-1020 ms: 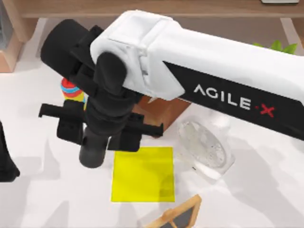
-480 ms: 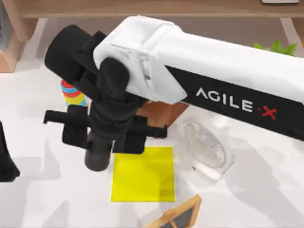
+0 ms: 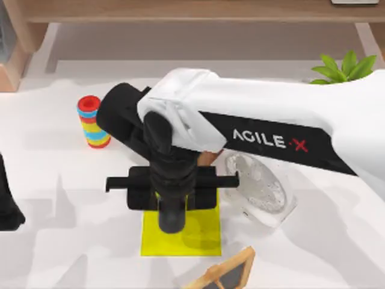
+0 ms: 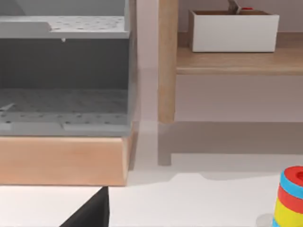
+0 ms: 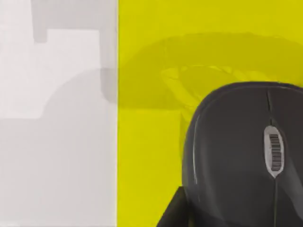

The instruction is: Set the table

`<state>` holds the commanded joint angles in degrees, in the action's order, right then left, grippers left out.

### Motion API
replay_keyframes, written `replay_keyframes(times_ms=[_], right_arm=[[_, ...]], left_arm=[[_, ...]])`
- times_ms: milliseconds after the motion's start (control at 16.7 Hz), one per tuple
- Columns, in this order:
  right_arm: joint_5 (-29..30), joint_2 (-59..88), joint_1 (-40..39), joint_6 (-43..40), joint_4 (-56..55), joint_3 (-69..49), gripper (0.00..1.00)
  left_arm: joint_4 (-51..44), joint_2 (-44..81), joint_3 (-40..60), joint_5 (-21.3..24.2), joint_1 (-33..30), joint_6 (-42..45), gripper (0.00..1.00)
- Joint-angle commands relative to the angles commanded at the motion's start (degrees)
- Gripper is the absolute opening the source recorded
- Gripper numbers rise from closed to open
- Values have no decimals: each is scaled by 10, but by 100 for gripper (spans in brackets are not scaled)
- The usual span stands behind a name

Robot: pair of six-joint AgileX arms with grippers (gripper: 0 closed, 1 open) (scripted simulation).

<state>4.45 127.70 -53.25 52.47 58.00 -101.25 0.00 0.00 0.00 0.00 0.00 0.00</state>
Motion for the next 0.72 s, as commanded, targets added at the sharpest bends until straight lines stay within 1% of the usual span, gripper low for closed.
replay_keyframes(times_ms=[360,720], right_arm=[[4,11,8,-5,-1,12,0],[4,11,8,-5,-1,12,45]], left_arm=[[0,0,0,0,0,0,100],[0,0,0,0,0,0,100]])
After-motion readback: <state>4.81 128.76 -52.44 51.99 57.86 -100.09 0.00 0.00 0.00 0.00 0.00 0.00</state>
